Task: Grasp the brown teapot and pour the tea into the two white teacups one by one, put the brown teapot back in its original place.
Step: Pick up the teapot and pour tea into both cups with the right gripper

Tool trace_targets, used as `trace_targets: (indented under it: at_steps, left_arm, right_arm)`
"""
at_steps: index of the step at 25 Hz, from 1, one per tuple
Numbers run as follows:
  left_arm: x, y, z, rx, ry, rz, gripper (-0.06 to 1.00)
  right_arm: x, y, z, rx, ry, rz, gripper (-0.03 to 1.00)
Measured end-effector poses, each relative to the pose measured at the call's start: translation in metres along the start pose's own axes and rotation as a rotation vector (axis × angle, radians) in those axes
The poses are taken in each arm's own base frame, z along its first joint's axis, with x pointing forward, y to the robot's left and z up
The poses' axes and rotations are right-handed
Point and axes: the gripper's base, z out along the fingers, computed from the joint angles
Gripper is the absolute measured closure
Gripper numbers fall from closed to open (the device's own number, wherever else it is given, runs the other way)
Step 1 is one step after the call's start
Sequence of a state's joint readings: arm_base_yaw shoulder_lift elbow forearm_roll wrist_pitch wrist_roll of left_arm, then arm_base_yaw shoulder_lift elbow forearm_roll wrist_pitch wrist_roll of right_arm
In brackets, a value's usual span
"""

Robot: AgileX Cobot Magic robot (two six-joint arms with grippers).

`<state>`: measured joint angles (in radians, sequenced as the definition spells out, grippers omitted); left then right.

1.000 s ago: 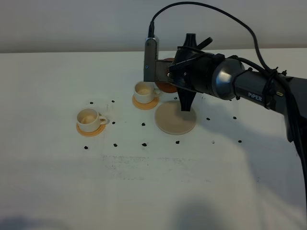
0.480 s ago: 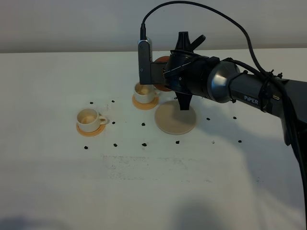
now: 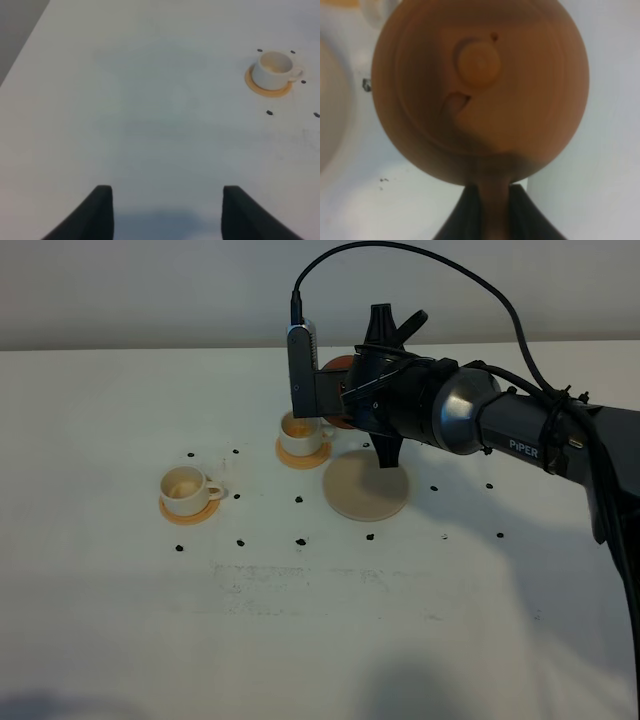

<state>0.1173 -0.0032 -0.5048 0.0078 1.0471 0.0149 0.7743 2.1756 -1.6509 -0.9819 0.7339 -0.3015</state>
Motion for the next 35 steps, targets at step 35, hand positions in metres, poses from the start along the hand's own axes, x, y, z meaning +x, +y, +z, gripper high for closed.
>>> trace_targets:
  at_steps: [35]
  left_arm:
    - [0.0, 0.0, 0.0, 0.0, 0.0, 0.0, 0.45]
  right_arm:
    - [0.0034, -0.0057, 0.0, 0.059, 0.038, -0.133, 0.88]
